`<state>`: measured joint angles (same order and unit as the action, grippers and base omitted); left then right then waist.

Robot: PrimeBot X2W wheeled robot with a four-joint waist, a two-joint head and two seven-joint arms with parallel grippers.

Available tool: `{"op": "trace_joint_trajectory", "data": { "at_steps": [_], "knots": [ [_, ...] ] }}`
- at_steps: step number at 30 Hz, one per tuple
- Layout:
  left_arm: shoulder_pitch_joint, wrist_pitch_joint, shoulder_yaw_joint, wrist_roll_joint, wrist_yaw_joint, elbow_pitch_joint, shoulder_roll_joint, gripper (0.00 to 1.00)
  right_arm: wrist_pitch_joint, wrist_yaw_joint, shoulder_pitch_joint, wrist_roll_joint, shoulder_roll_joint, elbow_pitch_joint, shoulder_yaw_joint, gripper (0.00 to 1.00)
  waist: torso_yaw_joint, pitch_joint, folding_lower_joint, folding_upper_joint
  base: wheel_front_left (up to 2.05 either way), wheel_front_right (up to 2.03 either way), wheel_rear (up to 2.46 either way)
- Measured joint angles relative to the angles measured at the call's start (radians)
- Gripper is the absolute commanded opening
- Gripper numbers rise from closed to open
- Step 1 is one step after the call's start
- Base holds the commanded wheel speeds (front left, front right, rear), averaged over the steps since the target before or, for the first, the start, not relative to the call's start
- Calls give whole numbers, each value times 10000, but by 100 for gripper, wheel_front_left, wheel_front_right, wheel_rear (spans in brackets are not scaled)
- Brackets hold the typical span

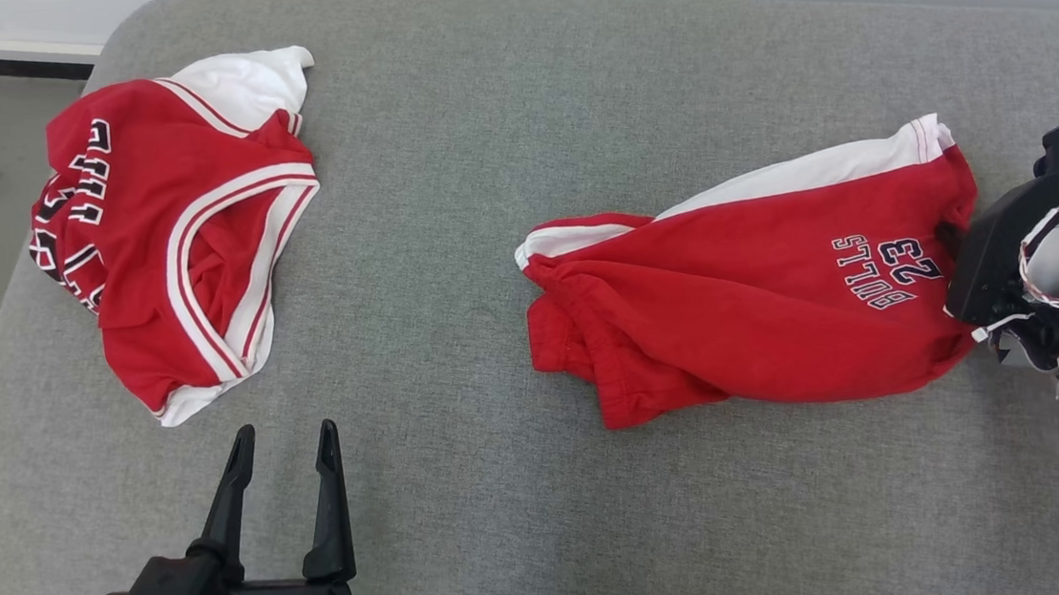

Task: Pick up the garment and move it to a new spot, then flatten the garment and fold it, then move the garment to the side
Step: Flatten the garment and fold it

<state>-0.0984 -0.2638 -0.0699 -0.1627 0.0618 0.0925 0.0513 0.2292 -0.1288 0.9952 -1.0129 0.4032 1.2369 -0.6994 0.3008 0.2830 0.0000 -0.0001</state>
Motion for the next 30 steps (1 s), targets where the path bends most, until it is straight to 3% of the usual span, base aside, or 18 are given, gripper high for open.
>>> {"op": "trace_joint_trajectory", "data": {
  "at_steps": [9,18,24,30],
  "knots": [
    [1,0,0,56,-10,159,-6,100,-1089,-46,-137,219,-6,222,23,0,-357,-145,1,2,0,0,0],
    [36,0,-33,88,15,330,-8,100,-2476,-36,-849,761,1032,500,288,0,-943,-677,1,2,0,0,0],
    [51,-2,-165,56,6,410,-10,100,-3016,-35,-1060,1716,1741,531,307,0,-1356,-1042,0,2,0,0,0],
    [271,0,-224,29,-6,531,-10,100,-3009,-33,-522,2746,892,537,196,0,-1654,-1432,0,2,0,0,0]
  ]
}}
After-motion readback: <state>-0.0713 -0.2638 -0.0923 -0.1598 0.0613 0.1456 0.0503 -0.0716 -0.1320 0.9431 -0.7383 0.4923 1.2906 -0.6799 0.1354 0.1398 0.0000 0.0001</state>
